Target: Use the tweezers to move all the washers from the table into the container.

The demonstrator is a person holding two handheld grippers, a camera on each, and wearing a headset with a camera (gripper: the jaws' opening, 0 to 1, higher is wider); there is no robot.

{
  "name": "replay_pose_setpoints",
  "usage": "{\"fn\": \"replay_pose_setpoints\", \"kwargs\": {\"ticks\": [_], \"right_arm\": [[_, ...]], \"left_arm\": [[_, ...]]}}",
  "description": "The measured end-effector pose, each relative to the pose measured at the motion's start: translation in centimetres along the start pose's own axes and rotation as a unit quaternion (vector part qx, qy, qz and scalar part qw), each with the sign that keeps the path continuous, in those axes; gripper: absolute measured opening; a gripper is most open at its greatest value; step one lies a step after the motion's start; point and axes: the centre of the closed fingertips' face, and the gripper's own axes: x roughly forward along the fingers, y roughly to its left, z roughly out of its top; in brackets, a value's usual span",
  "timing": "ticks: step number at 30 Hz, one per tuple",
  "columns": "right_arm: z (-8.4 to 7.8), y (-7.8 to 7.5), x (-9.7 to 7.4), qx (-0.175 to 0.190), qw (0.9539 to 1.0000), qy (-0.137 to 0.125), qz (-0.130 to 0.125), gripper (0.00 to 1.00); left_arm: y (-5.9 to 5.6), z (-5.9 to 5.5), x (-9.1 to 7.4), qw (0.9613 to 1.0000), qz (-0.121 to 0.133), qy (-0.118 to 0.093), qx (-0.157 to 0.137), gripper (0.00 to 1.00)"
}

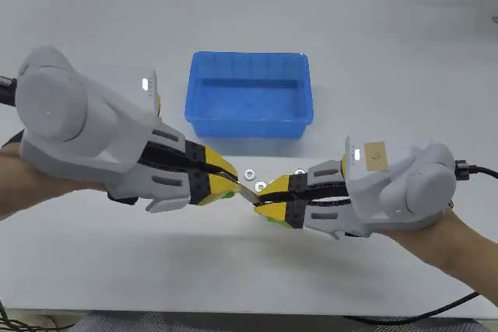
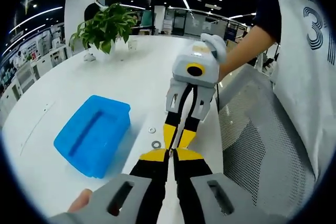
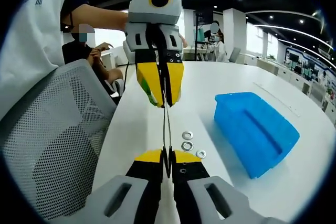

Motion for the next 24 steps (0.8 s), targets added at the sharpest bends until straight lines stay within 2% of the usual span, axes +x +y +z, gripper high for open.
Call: {"fn": "replay_pose_setpoints", "kwargs": {"ticks": [5, 10, 16, 18, 24], "right_arm": [[-0.1, 0.5, 0.2, 0.008, 1.0, -0.005, 0.004, 0.06], [-0.2, 0.5, -0.3, 0.007, 0.9999, -0.007, 0.006, 0.06], [-0.6, 0.8, -0.9, -0.013, 0.9997, 0.008, 0.02, 0.07], [-0.8, 0.8, -1.1, -0.016, 0.9995, 0.014, 0.024, 0.07], [-0.9, 0.8, -1.2, -0.02, 0.9994, 0.025, 0.016, 0.07]], "left_arm": [[-0.7, 0.9, 0.7, 0.9997, -0.003, -0.025, 0.003, 0.07], [-1.1, 1.6, 1.5, 0.9991, -0.006, -0.041, 0.001, 0.07], [-2.0, 2.5, 2.7, 0.998, -0.013, -0.056, 0.027, 0.07], [-2.2, 2.8, 3.0, 0.9976, -0.016, -0.066, 0.012, 0.07], [-2.1, 3.0, 3.2, 0.9973, -0.007, -0.072, 0.018, 0.07]]}}
